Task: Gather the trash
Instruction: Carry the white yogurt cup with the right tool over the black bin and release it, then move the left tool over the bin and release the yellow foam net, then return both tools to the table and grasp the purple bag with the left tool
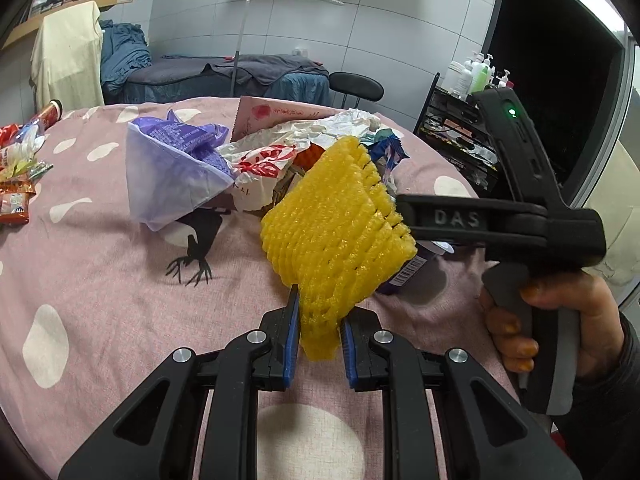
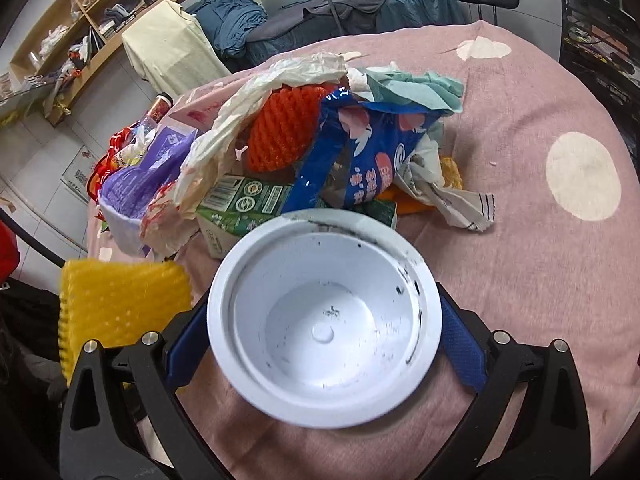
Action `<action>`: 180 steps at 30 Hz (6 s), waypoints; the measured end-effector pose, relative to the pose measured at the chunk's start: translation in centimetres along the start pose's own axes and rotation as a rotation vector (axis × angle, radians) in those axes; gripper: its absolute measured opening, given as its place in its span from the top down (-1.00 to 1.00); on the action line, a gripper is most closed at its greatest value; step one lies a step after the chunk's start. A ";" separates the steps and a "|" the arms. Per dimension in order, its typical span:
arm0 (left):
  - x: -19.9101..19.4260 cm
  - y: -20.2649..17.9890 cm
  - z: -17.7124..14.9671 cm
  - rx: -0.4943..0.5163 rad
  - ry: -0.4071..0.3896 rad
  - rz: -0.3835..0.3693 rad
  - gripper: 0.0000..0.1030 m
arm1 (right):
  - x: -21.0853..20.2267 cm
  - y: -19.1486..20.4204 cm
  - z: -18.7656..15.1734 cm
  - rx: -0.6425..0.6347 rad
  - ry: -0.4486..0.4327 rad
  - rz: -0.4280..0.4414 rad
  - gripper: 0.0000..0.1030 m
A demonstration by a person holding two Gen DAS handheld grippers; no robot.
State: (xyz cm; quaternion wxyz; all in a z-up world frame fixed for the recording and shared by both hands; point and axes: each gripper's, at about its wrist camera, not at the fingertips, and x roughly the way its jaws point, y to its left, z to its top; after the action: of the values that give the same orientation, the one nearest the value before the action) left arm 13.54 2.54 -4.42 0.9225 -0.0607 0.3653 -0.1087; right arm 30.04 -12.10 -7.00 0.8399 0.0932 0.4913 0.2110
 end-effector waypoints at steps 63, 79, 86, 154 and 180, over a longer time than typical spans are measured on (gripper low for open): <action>4.0 -19.6 1.3 0.283 0.037 -0.359 0.64 | -17.5 -26.0 -13.9 0.393 -0.236 -0.540 -0.76; 6.0 -21.1 1.1 0.295 0.091 -0.378 0.64 | -14.7 -26.2 -14.7 0.374 -0.136 -0.560 -0.79; 6.4 -21.7 1.2 0.306 0.096 -0.385 0.64 | -15.1 -26.0 -15.1 0.382 -0.152 -0.540 -0.85; 5.0 -24.5 1.3 0.399 0.000 -0.334 -0.73 | -24.1 -24.5 -17.8 0.446 -0.464 -0.585 -0.88; -2.5 0.3 2.3 -0.029 -0.205 0.090 -0.77 | -13.4 -3.1 -7.2 -0.017 -0.386 -0.124 -0.88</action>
State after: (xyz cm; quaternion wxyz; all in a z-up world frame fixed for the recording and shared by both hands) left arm 13.38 3.50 -1.11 0.9580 -0.0684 0.2728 -0.0551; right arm 18.92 -21.22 -1.17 0.9307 0.0943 0.3242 0.1410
